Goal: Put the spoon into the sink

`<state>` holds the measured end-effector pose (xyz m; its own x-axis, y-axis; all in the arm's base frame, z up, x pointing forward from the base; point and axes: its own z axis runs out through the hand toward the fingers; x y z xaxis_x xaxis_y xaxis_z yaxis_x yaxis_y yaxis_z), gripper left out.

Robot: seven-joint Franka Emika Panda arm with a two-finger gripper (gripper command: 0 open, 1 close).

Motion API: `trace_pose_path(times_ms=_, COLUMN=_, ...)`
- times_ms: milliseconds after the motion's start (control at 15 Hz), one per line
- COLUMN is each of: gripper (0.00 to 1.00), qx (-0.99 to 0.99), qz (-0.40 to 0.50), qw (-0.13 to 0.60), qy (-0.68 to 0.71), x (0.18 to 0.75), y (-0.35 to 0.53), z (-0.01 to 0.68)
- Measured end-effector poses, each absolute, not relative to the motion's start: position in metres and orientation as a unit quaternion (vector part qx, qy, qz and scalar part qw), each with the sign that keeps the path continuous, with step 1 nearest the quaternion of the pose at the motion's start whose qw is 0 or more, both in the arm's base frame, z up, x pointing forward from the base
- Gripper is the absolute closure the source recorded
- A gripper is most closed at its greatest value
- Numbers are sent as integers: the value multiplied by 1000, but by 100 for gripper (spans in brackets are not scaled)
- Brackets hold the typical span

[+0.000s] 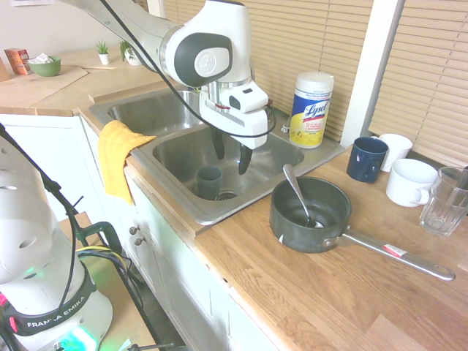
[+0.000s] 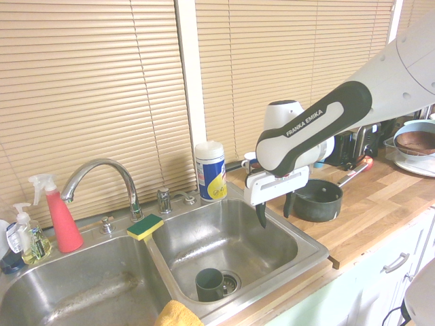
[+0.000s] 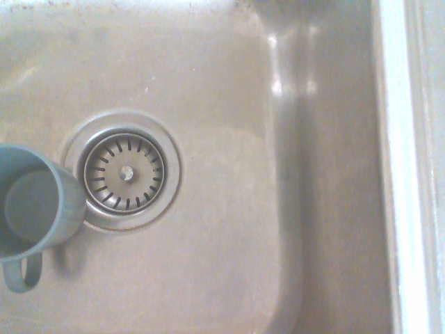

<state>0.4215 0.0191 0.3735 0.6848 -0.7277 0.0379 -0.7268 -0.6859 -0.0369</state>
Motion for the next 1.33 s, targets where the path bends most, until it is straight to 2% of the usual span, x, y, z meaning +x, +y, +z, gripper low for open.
trace_pose_path(times_ms=333, gripper=0, qx=-914, qz=-53, qw=-13, qy=402, x=428, y=10, z=383)
trace_pose_path(times_ms=733, gripper=0, qx=-893, qz=-147, qw=-11, qy=425, x=418, y=-21, z=448)
trace_pose_path(times_ms=1333, gripper=0, qx=-876, qz=-134, qw=9, qy=463, x=379, y=-132, z=451)
